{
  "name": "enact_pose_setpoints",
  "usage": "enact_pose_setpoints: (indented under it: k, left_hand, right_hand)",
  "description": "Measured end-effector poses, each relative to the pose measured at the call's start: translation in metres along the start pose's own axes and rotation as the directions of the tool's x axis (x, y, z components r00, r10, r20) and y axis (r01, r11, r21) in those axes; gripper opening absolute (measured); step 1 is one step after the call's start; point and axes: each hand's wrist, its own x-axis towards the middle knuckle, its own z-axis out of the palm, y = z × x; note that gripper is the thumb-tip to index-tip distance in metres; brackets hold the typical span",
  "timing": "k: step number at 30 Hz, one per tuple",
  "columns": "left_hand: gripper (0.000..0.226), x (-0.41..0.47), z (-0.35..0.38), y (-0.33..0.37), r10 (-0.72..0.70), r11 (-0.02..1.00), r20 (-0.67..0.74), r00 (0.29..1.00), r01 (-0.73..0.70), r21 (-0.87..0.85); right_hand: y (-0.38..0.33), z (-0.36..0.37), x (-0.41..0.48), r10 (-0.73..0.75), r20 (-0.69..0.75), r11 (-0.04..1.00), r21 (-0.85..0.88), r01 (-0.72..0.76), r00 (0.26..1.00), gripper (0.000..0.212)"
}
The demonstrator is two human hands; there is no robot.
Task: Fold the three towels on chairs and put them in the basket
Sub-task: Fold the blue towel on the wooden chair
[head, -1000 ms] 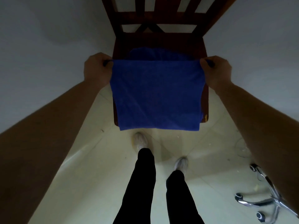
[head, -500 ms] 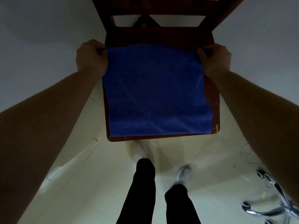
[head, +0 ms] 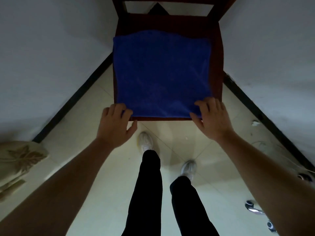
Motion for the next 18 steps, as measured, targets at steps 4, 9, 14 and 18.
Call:
enact_pose_setpoints:
  k: [4,9,14,18]
  left_hand:
    - [0.038,-0.022,0.016,0.01,-0.056,0.997,0.157,0.986,0.046,0.069]
    - [0.028,-0.022,0.022,0.019,-0.158,0.986,0.111,0.981,0.151,0.074]
    - [0.013,-0.027,0.021,0.018,-0.239,0.969,0.107,0.965,0.232,0.082]
    - [0.022,-0.042,-0.003,0.023,-0.301,0.953,0.024,0.953,0.299,0.059]
  right_hand:
    - [0.013,0.014,-0.034,-0.017,0.126,0.996,-0.086,0.028,0.992,0.05]
    - [0.026,0.025,-0.042,-0.083,0.042,0.992,-0.092,0.087,0.996,0.036]
    - [0.034,0.014,-0.037,-0.098,0.007,0.993,-0.071,0.099,0.995,0.021]
    - [0.041,-0.024,-0.03,0.01,-0.086,0.998,0.069,-0.004,0.996,0.018]
